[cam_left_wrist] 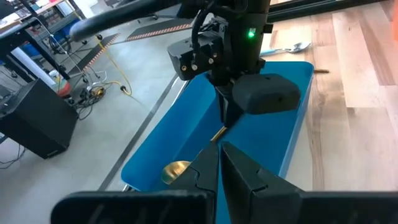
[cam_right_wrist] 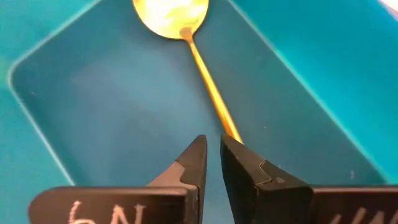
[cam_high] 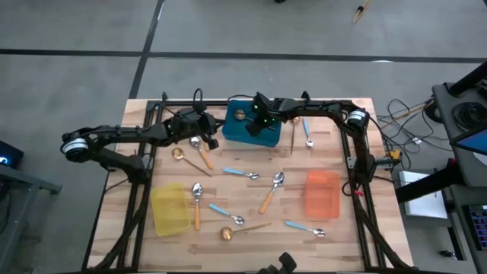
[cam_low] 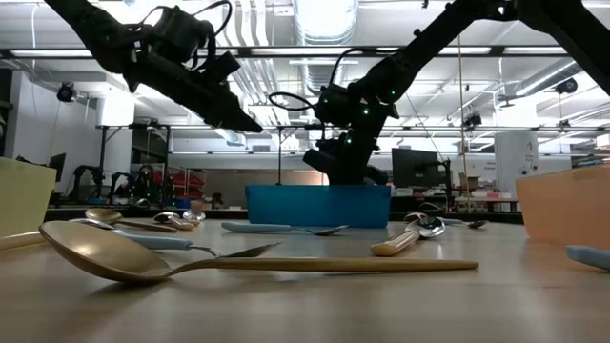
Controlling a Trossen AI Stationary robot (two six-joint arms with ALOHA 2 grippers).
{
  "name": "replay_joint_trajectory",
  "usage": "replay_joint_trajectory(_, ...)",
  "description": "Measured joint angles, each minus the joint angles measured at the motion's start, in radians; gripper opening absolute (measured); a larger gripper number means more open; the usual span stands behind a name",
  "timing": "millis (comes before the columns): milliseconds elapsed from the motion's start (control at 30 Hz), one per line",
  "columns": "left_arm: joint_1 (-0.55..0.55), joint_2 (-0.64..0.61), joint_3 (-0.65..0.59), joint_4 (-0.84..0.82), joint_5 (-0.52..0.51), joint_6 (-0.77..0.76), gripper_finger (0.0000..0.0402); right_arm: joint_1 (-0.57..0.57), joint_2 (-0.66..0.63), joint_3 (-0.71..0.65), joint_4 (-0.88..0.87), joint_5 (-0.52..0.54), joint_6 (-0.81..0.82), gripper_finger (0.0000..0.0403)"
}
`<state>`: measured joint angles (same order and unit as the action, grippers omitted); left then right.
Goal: Sort silverware by color (type)
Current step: Put the gold spoon into the blue bin
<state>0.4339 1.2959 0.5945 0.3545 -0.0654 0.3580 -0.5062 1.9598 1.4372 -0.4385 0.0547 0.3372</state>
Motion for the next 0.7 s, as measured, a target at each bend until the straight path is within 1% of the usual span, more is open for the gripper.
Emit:
replay_joint_trajectory(167, 0.0, 0.035, 0.0, 0.001, 0.0, 0.0, 0.0, 0.008, 0.0, 0.0, 0.002, 0.001, 0.003, 0.0038)
replay_joint_trajectory(533, 0.0, 0.179, 0.0, 0.018, 0.005, -0.001, 0.0, 0.013, 0.0, 0.0, 0.007, -0.001, 0.004, 0.0038)
replay_joint_trajectory(700, 0.0, 0.225, 0.003, 0.03, 0.005, -0.003, 0.0, 0.018, 0.0, 0.0, 0.002, -0.002, 0.004, 0.0038)
